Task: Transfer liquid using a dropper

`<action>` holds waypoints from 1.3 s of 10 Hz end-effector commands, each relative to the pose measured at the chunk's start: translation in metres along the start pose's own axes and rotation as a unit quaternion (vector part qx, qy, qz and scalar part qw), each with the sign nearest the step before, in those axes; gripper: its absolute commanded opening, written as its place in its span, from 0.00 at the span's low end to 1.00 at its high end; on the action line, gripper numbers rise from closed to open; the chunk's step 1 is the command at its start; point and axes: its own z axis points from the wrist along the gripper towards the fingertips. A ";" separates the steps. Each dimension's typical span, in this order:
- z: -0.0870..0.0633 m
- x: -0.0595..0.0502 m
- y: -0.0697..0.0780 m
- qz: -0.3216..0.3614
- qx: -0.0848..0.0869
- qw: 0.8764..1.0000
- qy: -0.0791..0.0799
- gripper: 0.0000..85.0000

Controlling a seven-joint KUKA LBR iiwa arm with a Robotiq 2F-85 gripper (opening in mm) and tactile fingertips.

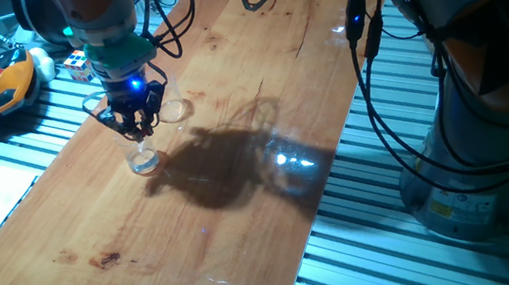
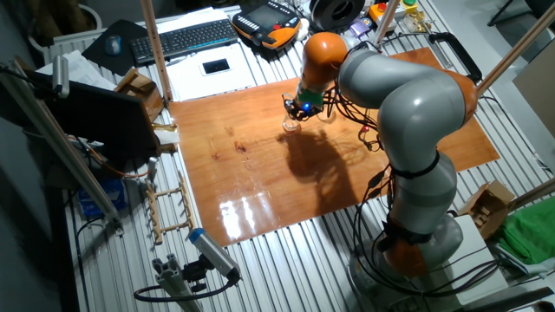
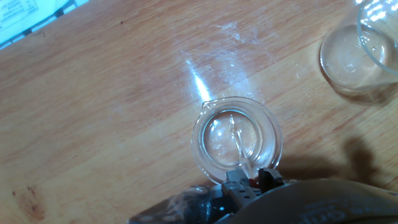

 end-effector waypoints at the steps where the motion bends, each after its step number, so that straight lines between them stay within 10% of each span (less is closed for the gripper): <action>1: 0.000 0.000 0.000 -0.001 0.000 1.000 0.000 0.26; 13: -0.003 -0.001 0.001 -0.008 0.003 1.000 0.001 0.13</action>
